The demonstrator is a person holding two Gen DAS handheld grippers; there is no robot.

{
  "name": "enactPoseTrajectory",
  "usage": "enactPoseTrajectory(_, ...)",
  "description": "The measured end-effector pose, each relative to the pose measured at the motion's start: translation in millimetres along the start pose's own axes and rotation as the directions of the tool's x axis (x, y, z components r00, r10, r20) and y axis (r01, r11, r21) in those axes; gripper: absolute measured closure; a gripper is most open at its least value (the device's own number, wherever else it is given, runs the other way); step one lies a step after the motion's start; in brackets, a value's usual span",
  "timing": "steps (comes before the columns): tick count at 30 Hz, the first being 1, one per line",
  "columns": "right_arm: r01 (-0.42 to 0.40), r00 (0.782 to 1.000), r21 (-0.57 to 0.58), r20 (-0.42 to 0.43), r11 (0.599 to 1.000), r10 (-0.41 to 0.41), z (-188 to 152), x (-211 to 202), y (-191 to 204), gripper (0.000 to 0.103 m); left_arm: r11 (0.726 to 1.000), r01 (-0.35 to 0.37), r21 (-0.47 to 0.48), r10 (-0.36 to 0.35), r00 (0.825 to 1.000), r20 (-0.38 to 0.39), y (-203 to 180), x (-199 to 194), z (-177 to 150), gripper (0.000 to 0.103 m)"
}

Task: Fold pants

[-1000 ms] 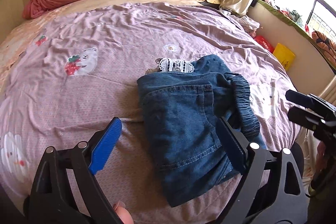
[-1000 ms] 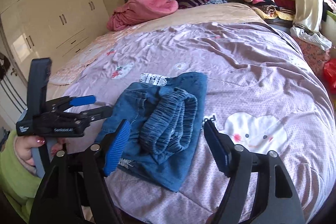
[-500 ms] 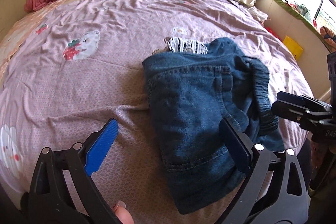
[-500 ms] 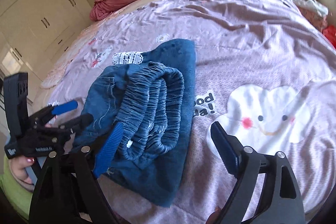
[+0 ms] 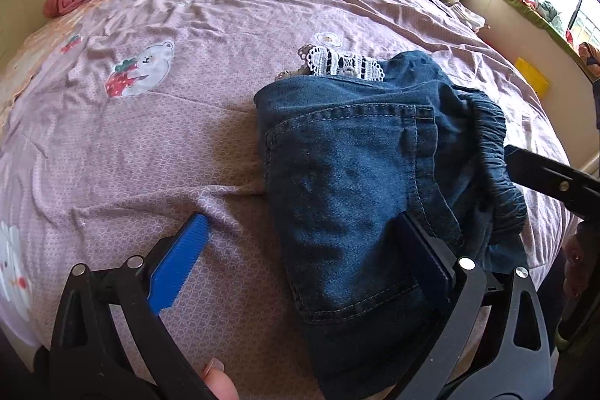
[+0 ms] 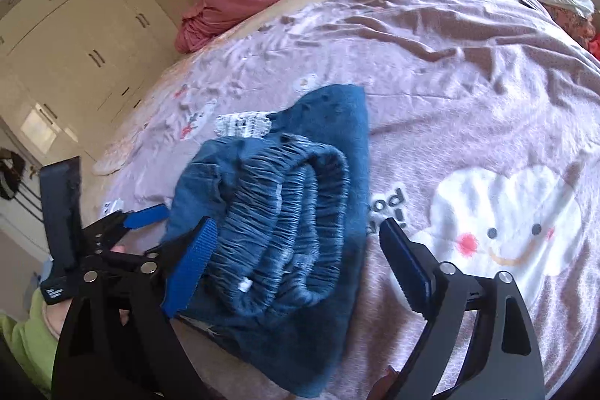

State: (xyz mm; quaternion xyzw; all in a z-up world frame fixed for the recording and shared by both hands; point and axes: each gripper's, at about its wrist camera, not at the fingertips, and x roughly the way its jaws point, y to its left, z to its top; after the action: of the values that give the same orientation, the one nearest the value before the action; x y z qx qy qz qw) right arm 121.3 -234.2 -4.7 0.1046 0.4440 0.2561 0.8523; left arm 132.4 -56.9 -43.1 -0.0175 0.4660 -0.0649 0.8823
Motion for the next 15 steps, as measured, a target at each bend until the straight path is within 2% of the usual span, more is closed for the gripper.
enactPoseTrajectory(3,0.038,0.998,-0.013,-0.045,0.999,-0.038,0,13,0,0.011,1.000,0.001,-0.002,-0.001,1.000,-0.004,-1,3,-1,0.010)
enactPoseTrajectory(8,0.006,0.998,0.017,-0.062,1.000,-0.005,-2,27,-9,0.009,1.000,0.009,-0.007,-0.009,1.000,-0.003,0,6,-2,0.010)
enactPoseTrajectory(12,-0.013,0.998,0.004,-0.063,1.000,0.013,0,34,-9,0.011,0.999,0.043,-0.028,-0.043,0.999,0.000,0,9,-1,0.012)
enactPoseTrajectory(13,-0.014,0.998,0.003,-0.063,1.000,0.014,2,37,-10,0.013,0.998,0.059,-0.037,-0.059,0.998,0.002,1,9,0,0.017)
enactPoseTrajectory(14,-0.022,0.998,0.002,-0.063,1.000,0.022,3,37,-9,0.023,0.996,0.076,-0.042,-0.076,0.997,0.003,0,9,0,0.020)
enactPoseTrajectory(15,-0.035,0.997,-0.001,-0.064,0.999,0.035,4,39,-8,0.028,0.996,0.085,-0.042,-0.084,0.996,0.004,-1,9,1,0.025)
